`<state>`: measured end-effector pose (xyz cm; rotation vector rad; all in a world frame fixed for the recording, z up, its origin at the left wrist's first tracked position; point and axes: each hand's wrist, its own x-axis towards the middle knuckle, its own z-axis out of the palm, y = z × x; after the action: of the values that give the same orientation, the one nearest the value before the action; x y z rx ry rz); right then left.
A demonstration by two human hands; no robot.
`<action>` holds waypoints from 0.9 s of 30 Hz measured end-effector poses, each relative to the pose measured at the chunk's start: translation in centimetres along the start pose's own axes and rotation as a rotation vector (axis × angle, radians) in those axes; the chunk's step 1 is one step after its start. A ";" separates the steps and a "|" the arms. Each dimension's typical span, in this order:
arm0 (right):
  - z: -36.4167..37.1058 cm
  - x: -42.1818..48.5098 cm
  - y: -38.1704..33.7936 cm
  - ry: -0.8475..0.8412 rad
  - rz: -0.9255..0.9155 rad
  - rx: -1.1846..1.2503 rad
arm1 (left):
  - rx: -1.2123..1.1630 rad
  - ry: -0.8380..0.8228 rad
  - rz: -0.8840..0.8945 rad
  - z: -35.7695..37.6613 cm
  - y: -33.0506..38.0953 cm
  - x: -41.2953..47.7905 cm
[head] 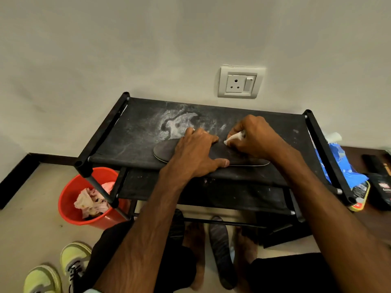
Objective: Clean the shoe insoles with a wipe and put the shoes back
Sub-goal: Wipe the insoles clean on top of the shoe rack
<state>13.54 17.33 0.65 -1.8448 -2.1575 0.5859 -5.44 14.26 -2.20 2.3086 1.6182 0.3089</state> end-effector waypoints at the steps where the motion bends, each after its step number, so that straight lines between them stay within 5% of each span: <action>1: -0.1 0.0 -0.1 -0.023 -0.009 -0.001 | -0.002 0.000 -0.004 0.0 0.0 0.0; 12: -2.2 -1.7 -0.3 -0.321 -0.123 -0.066 | -0.019 -0.013 -0.011 0.1 0.0 0.1; 21: -0.4 -0.2 -0.1 -0.011 0.022 -0.146 | -0.031 -0.020 -0.040 -0.1 0.1 0.0; 27: 0.2 0.1 -0.1 0.016 0.016 -0.112 | -0.059 -0.017 -0.051 -0.2 0.2 -0.1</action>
<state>13.34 17.38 0.55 -1.9186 -2.2085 0.4599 -5.40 14.13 -1.97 2.2171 1.6348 0.3199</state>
